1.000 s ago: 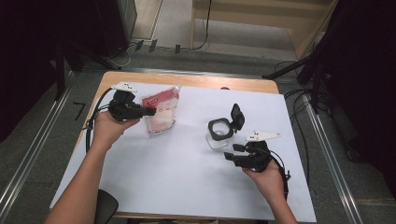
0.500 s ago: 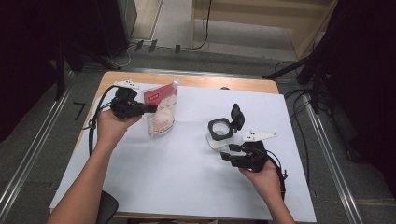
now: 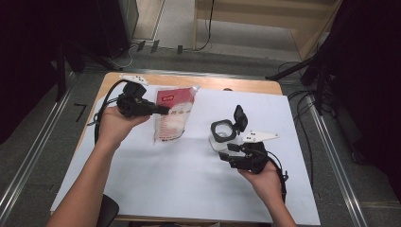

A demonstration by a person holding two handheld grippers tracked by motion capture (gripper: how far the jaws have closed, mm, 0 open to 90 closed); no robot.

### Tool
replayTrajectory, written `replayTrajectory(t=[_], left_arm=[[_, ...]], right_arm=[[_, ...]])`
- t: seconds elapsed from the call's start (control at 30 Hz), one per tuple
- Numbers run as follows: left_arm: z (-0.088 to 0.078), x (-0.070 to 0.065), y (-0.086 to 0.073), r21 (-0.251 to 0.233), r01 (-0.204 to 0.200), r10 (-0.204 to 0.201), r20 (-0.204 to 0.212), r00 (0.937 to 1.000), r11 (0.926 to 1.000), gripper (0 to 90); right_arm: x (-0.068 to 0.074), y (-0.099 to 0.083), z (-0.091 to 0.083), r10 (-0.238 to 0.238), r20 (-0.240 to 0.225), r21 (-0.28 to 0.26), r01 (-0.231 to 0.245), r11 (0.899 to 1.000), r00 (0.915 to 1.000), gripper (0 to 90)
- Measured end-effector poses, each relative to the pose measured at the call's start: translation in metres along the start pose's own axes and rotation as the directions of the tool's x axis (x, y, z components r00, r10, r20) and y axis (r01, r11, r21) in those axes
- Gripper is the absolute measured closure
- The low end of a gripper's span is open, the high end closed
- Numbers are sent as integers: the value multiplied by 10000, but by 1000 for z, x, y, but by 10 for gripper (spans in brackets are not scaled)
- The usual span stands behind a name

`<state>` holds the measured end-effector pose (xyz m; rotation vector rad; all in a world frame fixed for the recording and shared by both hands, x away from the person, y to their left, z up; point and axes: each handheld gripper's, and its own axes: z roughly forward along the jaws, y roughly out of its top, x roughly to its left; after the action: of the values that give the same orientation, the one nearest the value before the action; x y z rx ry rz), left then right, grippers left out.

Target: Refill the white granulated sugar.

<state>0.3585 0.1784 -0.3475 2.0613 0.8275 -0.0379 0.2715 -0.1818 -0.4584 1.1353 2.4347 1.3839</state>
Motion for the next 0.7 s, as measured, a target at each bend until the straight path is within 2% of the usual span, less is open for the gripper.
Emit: replayTrajectory(t=[0.03, 0.1, 0.23, 0.37, 0.5, 0.63, 0.7], left_arm=[[0, -1, 2, -22, -65, 66, 61, 10000, 10000, 900], [2, -6, 8, 0, -109, 109, 446, 9989, 9999, 900], [5, -14, 15, 74, -143, 138, 666, 9977, 9999, 900], [7, -23, 20, 90, -301, 295, 638, 9975, 9995, 900], [7, -30, 20, -30, -327, 328, 860, 9958, 9995, 900], [5, -37, 21, 35, -419, 412, 1184, 9921, 9991, 900], [1, -41, 20, 0, -538, 534, 1204, 9913, 9986, 900]], right_arm=[[1, 1, 1, 11, -11, -76, -11, 10000, 10000, 487], [4, 3, 2, -1, -122, -153, 0, 9999, 9999, 491], [7, 7, 4, -90, -166, -139, 88, 9999, 9998, 500], [13, 13, 8, -337, -121, -74, 336, 9994, 9994, 500], [24, 21, 19, -684, -259, -56, 683, 9976, 9973, 503], [31, 26, 34, -726, -491, 53, 729, 9973, 9962, 511], [35, 26, 42, -819, -517, 207, 831, 9963, 9953, 514]])
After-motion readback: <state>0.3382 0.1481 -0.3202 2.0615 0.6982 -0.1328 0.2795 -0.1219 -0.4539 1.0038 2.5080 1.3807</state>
